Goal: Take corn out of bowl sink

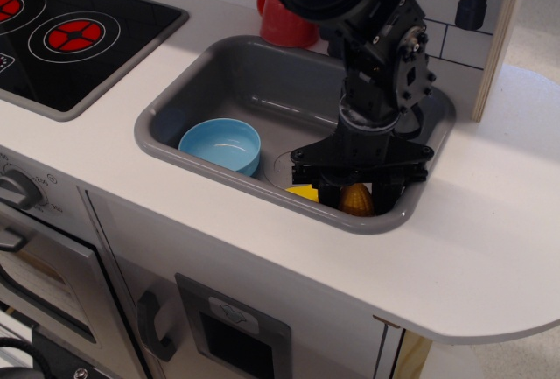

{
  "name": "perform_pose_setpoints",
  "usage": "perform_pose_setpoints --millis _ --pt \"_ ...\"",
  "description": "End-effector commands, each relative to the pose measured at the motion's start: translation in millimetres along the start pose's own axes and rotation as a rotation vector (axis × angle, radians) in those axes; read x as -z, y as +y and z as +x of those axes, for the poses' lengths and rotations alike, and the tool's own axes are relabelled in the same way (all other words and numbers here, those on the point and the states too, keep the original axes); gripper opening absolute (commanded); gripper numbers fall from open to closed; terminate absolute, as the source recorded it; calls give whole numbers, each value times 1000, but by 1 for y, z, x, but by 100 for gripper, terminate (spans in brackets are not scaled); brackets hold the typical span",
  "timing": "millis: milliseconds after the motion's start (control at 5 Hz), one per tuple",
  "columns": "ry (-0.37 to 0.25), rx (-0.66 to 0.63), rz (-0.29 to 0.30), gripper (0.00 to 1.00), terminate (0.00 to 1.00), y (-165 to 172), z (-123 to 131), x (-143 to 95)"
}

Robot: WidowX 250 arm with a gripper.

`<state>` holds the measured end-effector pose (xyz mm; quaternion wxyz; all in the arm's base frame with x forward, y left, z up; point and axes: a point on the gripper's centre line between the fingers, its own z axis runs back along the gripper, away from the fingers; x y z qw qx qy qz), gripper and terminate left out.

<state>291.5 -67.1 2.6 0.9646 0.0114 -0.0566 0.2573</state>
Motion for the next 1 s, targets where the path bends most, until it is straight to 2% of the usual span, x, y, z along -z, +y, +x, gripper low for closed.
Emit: perform_pose_setpoints --millis 0,200,400,600,800 --pt "-35 46 -21 100 0 -4 1 -18" --pt "-26 46 -26 100 0 -2 2 -21" --pt "-12 39 -67 100 0 -2 11 -40" --pt "-12 11 -118 100 0 -3 30 -66" --pt "-23 48 -130 100 100 -3 45 -81"
